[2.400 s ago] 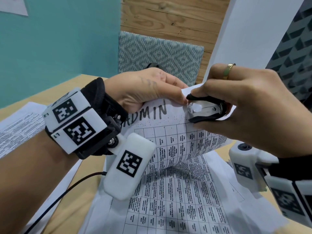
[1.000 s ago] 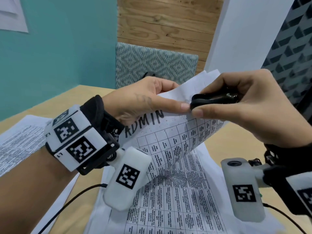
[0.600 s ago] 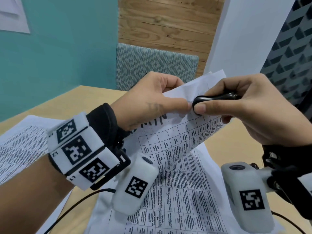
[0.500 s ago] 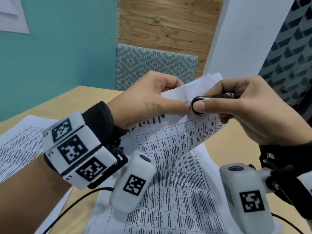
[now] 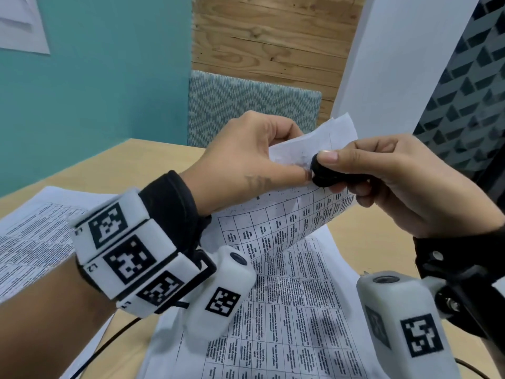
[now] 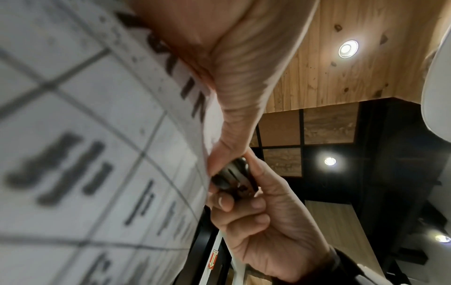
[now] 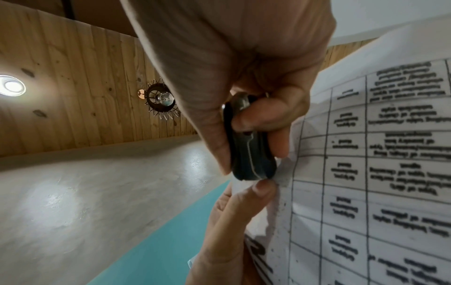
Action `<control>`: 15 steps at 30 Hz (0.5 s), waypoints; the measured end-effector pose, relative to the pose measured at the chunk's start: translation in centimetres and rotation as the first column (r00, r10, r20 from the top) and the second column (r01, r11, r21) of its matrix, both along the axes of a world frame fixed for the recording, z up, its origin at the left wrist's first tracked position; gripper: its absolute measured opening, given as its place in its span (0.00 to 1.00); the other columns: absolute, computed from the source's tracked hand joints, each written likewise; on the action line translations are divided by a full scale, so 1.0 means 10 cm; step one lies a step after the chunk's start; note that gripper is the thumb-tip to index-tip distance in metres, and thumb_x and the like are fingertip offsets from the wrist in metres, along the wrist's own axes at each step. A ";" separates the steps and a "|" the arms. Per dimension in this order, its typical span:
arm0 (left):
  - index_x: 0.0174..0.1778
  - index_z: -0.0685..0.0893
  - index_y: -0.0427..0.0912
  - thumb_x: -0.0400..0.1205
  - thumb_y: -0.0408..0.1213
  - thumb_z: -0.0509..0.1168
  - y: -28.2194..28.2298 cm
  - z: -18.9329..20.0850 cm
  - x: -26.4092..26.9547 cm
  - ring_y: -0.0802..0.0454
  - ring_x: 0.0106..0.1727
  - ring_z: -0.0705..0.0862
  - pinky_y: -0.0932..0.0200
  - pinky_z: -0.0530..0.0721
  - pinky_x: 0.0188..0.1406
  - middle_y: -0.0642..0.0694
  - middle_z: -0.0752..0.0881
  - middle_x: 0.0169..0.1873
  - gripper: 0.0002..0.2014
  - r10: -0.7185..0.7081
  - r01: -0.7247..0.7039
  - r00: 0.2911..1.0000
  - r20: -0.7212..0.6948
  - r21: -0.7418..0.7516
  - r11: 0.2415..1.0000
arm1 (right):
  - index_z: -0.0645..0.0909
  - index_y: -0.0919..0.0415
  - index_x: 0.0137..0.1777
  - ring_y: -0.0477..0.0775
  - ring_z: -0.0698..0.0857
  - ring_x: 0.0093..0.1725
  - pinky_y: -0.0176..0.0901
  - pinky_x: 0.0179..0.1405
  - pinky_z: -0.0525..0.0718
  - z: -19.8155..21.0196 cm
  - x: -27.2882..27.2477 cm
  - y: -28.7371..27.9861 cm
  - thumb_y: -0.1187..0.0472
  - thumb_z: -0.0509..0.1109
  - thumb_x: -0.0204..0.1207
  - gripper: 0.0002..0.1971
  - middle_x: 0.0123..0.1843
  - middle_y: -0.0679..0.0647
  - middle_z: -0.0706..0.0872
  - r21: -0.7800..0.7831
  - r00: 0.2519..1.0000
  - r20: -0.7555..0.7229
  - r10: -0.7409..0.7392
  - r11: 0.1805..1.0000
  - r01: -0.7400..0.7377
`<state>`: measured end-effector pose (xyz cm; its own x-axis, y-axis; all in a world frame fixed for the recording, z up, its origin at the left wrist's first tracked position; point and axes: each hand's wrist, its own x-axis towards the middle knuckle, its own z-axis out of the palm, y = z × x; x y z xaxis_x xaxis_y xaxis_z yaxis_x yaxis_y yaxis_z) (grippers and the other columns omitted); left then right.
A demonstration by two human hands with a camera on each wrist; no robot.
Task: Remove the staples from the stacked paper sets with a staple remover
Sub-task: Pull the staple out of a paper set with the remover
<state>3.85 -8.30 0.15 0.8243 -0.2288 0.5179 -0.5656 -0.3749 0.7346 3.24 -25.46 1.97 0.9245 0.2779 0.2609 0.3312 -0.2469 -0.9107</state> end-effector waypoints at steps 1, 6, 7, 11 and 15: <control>0.35 0.85 0.44 0.63 0.42 0.73 0.00 0.00 0.00 0.57 0.30 0.78 0.58 0.75 0.33 0.53 0.84 0.28 0.09 0.021 -0.021 1.000 0.016 0.016 1.000 | 0.84 0.64 0.27 0.40 0.70 0.17 0.26 0.14 0.65 0.00 0.00 0.00 0.51 0.73 0.49 0.14 0.21 0.53 0.83 0.005 1.000 -0.020 0.003 1.000 -0.003; 0.34 0.84 0.46 0.60 0.45 0.69 -0.02 0.00 -0.02 0.46 0.34 0.83 0.47 0.82 0.37 0.48 0.85 0.28 0.10 0.147 -0.159 0.983 0.110 0.113 0.981 | 0.89 0.62 0.29 0.41 0.69 0.16 0.26 0.12 0.63 -0.01 0.01 0.02 0.51 0.72 0.54 0.13 0.25 0.55 0.86 -0.001 0.995 -0.100 0.007 1.000 -0.007; 0.33 0.84 0.46 0.59 0.46 0.68 -0.03 0.00 -0.03 0.44 0.36 0.83 0.45 0.82 0.38 0.47 0.85 0.28 0.10 0.165 -0.182 0.977 0.132 0.130 0.975 | 0.88 0.63 0.30 0.41 0.67 0.15 0.26 0.12 0.62 -0.01 0.01 0.02 0.51 0.72 0.54 0.14 0.23 0.54 0.85 -0.011 0.995 -0.099 0.000 1.000 -0.001; 0.33 0.84 0.47 0.59 0.47 0.66 -0.05 0.00 -0.06 0.45 0.35 0.83 0.47 0.81 0.35 0.47 0.84 0.27 0.11 0.215 -0.247 0.959 0.183 0.173 0.953 | 0.86 0.63 0.35 0.40 0.66 0.13 0.26 0.12 0.59 -0.01 0.01 0.02 0.51 0.70 0.58 0.14 0.19 0.50 0.82 -0.030 0.995 -0.102 0.005 1.000 -0.008; 0.34 0.84 0.49 0.58 0.50 0.64 -0.07 0.00 -0.09 0.50 0.33 0.81 0.57 0.75 0.30 0.50 0.82 0.26 0.13 0.282 -0.334 0.932 0.227 0.232 0.914 | 0.83 0.64 0.37 0.40 0.67 0.11 0.25 0.11 0.57 0.00 0.02 0.01 0.52 0.68 0.59 0.14 0.17 0.50 0.80 -0.024 0.993 -0.120 0.022 0.999 -0.025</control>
<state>2.94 -8.99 0.13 0.7709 -0.1275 0.6240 -0.5064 -0.7169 0.4792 3.42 -25.35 1.93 0.9419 0.3047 0.1414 0.2261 -0.2638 -0.9377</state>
